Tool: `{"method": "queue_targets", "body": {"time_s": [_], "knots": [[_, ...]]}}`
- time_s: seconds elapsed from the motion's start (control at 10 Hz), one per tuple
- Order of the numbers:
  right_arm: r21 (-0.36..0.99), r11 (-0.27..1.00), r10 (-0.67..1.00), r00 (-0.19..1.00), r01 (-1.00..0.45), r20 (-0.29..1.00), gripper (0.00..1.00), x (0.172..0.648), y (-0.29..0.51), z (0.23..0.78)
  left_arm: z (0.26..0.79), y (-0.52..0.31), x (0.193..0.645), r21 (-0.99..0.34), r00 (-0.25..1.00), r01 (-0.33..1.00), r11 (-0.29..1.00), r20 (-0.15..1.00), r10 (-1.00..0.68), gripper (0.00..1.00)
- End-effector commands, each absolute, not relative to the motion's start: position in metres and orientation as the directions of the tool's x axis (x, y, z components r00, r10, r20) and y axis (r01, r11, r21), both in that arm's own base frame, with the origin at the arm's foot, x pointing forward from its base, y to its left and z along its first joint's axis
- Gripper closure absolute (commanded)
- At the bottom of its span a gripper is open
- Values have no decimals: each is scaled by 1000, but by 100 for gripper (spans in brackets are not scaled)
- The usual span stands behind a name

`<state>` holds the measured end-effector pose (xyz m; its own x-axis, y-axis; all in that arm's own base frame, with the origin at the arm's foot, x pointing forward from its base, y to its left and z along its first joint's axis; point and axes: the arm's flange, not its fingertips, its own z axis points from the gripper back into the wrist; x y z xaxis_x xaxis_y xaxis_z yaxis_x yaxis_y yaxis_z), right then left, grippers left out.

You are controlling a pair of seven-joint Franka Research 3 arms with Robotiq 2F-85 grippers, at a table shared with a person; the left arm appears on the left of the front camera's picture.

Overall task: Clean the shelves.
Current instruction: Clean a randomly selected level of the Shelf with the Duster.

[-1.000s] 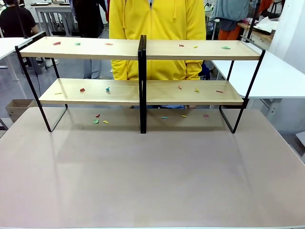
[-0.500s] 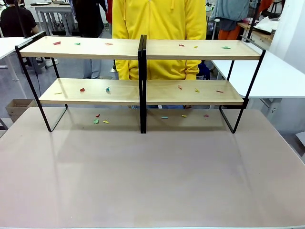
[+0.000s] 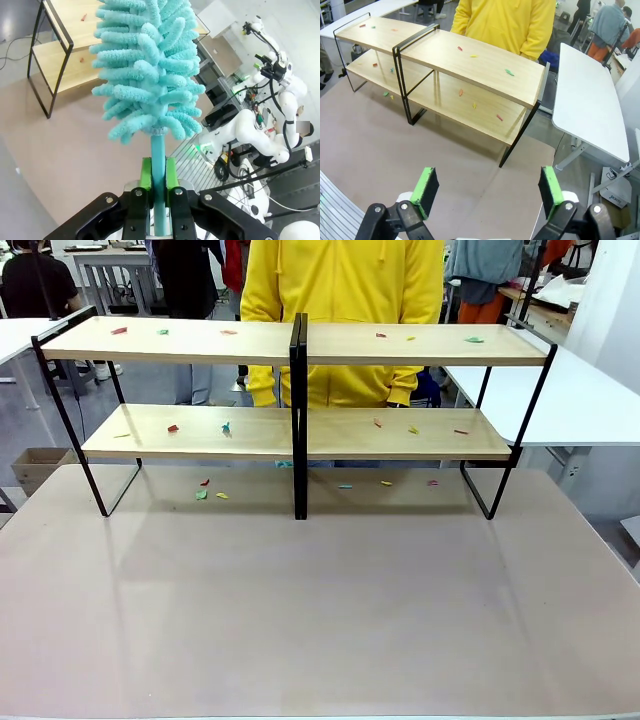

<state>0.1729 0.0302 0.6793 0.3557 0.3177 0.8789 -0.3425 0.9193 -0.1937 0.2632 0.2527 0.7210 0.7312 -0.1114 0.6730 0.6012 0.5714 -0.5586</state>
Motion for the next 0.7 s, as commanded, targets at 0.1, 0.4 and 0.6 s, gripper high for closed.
{"method": "queue_targets", "body": {"time_s": [0.1,0.4,0.6], "knots": [[-189,919,314,354,-346,881,0,173,29,680,719,230,266,-515,748,626,586,609,-264,88],[-189,919,314,354,-346,881,0,173,29,680,664,157,255,-518,444,822,235,327,-834,88],[-189,919,314,354,-346,881,0,173,29,680,617,108,245,-507,275,835,216,45,-960,88]]}}
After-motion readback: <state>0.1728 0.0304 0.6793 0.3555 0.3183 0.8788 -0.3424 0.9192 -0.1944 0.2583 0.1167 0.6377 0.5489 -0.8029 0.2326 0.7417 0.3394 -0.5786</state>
